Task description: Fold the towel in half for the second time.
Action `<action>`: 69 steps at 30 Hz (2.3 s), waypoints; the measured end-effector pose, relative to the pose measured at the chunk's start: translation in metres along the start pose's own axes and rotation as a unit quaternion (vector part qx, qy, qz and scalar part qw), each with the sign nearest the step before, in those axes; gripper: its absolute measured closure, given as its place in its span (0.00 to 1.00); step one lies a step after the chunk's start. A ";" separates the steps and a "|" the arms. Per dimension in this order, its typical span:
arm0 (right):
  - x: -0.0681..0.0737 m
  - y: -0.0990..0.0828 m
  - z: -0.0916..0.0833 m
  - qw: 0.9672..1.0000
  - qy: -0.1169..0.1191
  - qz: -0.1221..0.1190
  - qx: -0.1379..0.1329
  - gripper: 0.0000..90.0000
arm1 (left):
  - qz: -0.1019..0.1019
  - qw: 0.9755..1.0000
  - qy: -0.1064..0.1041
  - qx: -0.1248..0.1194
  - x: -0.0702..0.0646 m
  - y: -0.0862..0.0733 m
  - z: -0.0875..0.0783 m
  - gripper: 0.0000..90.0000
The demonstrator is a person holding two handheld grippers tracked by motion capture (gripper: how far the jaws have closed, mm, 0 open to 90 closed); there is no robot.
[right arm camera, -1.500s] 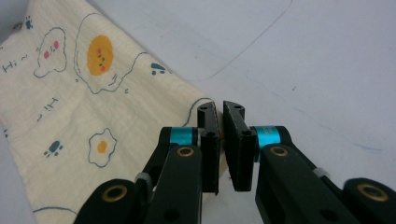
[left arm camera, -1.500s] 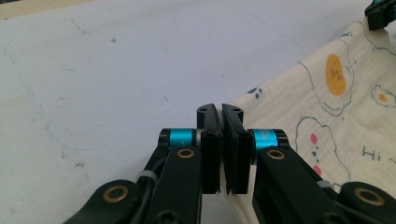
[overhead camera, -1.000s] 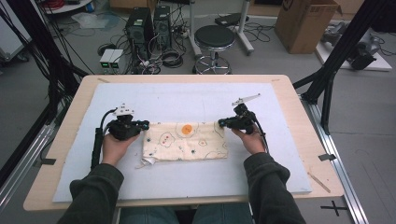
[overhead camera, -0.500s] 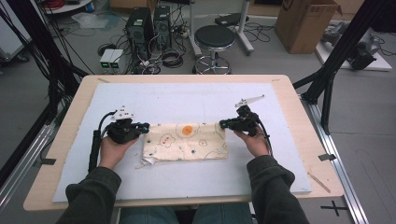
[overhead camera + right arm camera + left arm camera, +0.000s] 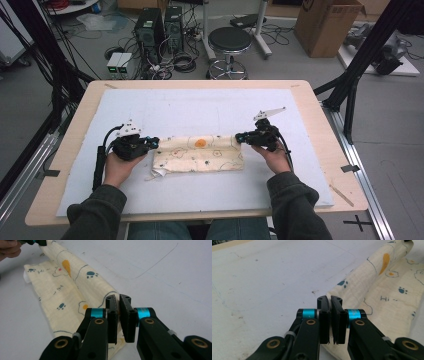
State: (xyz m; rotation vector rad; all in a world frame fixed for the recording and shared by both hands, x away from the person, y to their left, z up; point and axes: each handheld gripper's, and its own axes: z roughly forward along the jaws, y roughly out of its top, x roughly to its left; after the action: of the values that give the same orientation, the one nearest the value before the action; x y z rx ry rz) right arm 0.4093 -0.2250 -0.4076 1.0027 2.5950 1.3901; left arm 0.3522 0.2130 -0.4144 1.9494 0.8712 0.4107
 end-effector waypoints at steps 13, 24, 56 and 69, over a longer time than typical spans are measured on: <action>0.009 -0.002 -0.007 1.000 0.011 -0.013 -0.008 0.94 | 0.005 1.000 -0.007 -0.005 -0.006 -0.007 -0.007 0.95; 0.012 -0.011 -0.011 1.000 0.019 -0.006 -0.013 0.94 | 0.004 1.000 -0.014 -0.013 -0.010 -0.006 -0.011 0.95; 0.025 -0.035 -0.016 0.999 0.028 -0.019 -0.004 0.94 | 0.062 0.998 -0.022 0.025 -0.032 -0.012 -0.019 0.94; 0.033 -0.045 -0.014 0.999 0.030 -0.029 0.015 0.94 | 0.059 0.997 -0.027 0.037 -0.035 -0.026 -0.019 0.94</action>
State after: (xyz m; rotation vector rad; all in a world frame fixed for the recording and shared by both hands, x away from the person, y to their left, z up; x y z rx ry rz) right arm 0.3549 -0.2349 -0.4243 0.8947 2.6717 1.3940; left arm 0.3065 0.2080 -0.4247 2.0775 0.7487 0.3982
